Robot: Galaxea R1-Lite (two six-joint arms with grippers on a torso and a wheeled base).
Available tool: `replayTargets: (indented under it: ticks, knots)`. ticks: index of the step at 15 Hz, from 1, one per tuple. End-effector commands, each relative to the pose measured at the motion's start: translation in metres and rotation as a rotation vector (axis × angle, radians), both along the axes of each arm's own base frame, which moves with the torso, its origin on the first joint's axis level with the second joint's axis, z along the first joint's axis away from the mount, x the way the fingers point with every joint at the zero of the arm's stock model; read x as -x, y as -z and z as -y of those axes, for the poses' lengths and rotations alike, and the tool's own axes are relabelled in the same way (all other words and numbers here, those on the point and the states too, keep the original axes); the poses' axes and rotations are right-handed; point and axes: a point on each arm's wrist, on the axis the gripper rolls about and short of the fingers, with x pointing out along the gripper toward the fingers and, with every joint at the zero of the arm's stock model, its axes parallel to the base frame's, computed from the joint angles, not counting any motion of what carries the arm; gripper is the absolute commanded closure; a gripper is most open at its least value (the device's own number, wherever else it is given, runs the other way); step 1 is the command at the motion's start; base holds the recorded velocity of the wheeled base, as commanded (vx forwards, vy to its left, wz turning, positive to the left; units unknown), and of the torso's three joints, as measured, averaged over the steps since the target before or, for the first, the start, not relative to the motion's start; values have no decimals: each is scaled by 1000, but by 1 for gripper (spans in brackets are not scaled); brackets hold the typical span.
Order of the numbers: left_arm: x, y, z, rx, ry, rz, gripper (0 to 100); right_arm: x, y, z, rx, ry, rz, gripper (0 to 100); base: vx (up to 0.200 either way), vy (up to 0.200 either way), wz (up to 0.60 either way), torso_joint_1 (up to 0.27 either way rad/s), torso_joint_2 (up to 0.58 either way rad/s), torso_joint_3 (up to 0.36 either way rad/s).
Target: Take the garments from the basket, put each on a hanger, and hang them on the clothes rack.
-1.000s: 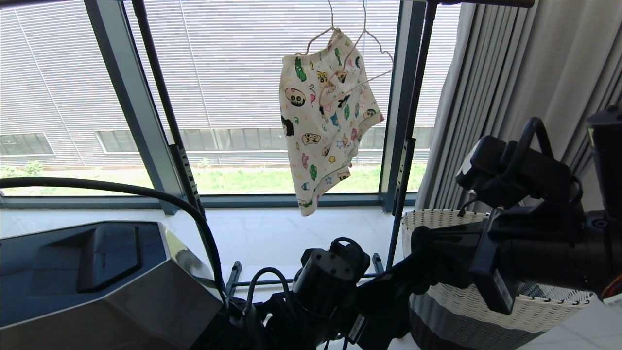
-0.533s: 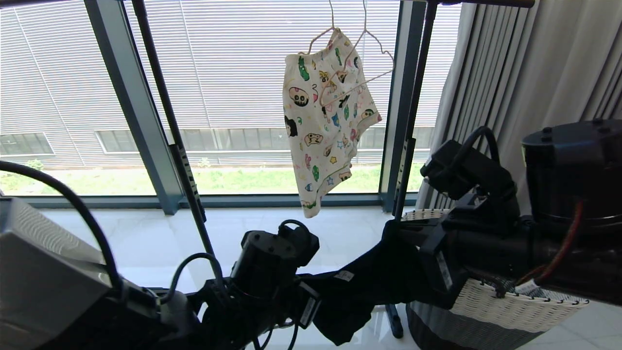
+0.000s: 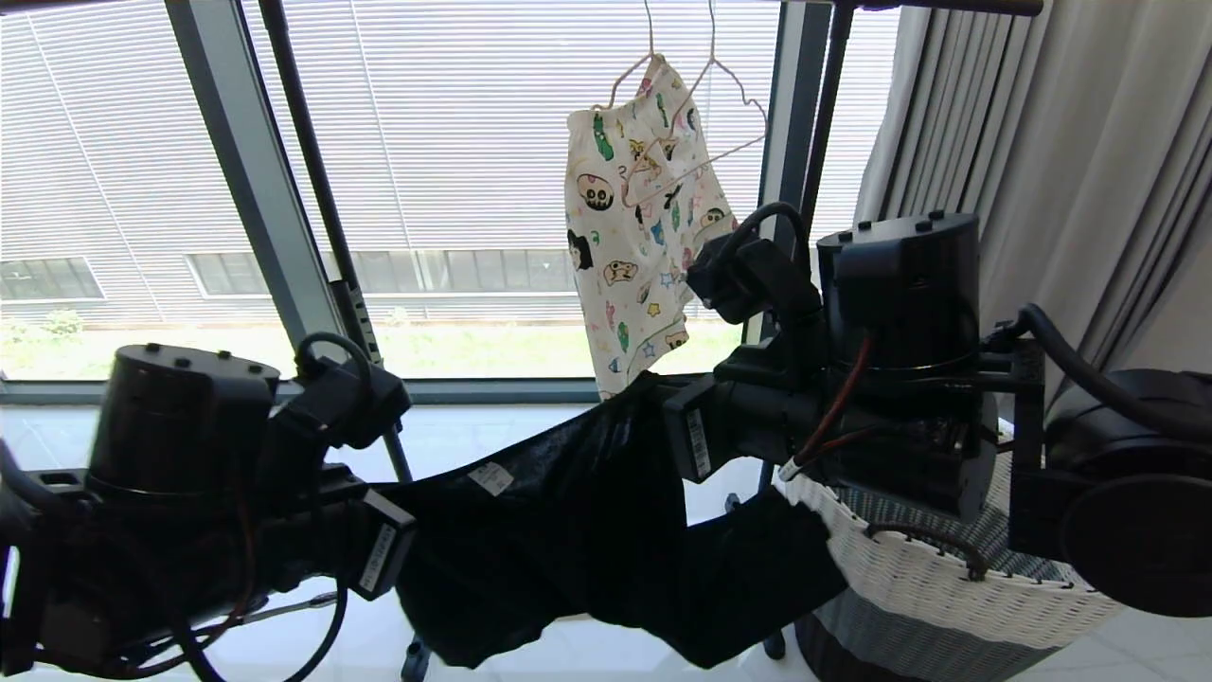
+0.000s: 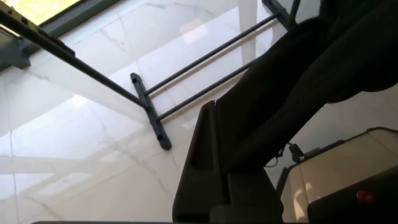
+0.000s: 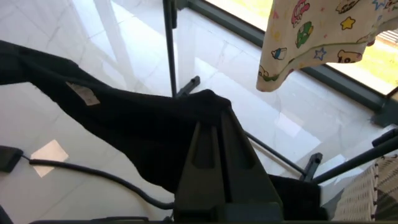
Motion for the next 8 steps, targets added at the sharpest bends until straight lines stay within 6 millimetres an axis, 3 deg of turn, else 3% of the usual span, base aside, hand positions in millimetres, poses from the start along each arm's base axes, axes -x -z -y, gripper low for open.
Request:
replayTargets:
  ticks: [1,5,8]
  knots:
    - [12,-37,-8,22,15,126,100,-1,-1,1,3,7,0,100,0,0,0,0,0,0]
    - [14,-41,4,-97,201,187,100,7,-15,38,33,85,-8,100,0,0,0,0,0,0]
    - [20,-66,18,-88,280,200,100,26,-33,71,38,107,1,100,0,0,0,0,0,0]
